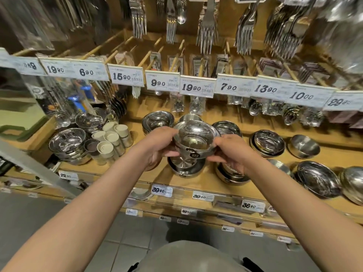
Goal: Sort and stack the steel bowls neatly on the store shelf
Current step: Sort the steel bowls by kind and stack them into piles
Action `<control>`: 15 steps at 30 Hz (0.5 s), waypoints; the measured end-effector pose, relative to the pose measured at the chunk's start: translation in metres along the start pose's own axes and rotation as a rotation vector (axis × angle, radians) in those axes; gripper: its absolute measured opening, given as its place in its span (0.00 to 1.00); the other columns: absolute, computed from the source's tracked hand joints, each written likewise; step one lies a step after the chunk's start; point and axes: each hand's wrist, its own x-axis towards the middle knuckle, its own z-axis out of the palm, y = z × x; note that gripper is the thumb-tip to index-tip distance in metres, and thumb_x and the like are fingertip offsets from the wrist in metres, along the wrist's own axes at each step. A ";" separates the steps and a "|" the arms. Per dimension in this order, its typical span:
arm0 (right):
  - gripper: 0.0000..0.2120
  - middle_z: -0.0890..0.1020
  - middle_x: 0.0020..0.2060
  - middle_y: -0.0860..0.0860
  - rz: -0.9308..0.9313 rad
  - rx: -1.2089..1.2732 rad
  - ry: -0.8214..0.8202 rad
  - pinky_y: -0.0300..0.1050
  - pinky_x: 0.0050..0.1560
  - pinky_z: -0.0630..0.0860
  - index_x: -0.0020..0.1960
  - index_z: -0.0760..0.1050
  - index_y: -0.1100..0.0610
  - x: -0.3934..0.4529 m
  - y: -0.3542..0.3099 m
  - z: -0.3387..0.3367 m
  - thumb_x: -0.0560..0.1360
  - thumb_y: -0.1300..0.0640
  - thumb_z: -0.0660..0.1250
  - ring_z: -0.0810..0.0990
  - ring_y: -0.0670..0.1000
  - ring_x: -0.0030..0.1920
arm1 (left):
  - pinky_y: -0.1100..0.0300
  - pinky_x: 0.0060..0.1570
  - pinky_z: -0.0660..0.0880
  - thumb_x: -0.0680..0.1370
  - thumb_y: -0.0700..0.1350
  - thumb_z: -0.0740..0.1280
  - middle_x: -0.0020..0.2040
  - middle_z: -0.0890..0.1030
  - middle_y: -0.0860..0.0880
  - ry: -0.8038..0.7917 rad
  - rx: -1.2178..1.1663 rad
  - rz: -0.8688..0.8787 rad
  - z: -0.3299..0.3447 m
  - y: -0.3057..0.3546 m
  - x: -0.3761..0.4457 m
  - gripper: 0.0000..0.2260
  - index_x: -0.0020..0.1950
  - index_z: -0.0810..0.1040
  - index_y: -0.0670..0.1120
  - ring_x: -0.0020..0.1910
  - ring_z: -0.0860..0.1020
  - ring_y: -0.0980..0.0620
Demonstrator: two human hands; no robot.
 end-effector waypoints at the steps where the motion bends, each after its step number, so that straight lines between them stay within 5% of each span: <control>1: 0.03 0.85 0.43 0.62 -0.006 -0.013 -0.004 0.36 0.29 0.80 0.47 0.76 0.65 -0.001 -0.001 -0.001 0.77 0.69 0.64 0.88 0.54 0.37 | 0.60 0.35 0.82 0.82 0.39 0.63 0.55 0.84 0.38 -0.005 0.015 0.006 0.001 0.000 -0.001 0.10 0.62 0.77 0.39 0.46 0.86 0.44; 3: 0.07 0.87 0.44 0.63 -0.017 -0.024 -0.011 0.39 0.31 0.83 0.52 0.78 0.68 -0.001 -0.001 -0.002 0.76 0.69 0.65 0.88 0.56 0.40 | 0.55 0.40 0.83 0.80 0.34 0.64 0.58 0.83 0.36 0.006 0.039 0.019 0.000 -0.003 -0.004 0.12 0.64 0.74 0.38 0.48 0.87 0.43; 7: 0.12 0.87 0.42 0.62 -0.025 -0.027 0.000 0.43 0.34 0.85 0.55 0.80 0.68 0.002 0.001 -0.002 0.75 0.68 0.63 0.88 0.59 0.43 | 0.54 0.38 0.84 0.79 0.30 0.65 0.55 0.81 0.38 0.020 0.015 0.039 -0.001 -0.008 -0.008 0.11 0.58 0.73 0.42 0.34 0.87 0.49; 15: 0.10 0.87 0.39 0.60 -0.061 -0.138 0.123 0.45 0.32 0.84 0.52 0.80 0.63 0.006 0.010 0.001 0.79 0.61 0.61 0.87 0.57 0.35 | 0.50 0.40 0.85 0.74 0.27 0.69 0.56 0.82 0.37 0.041 0.028 0.034 -0.004 -0.016 -0.004 0.16 0.55 0.74 0.44 0.38 0.86 0.47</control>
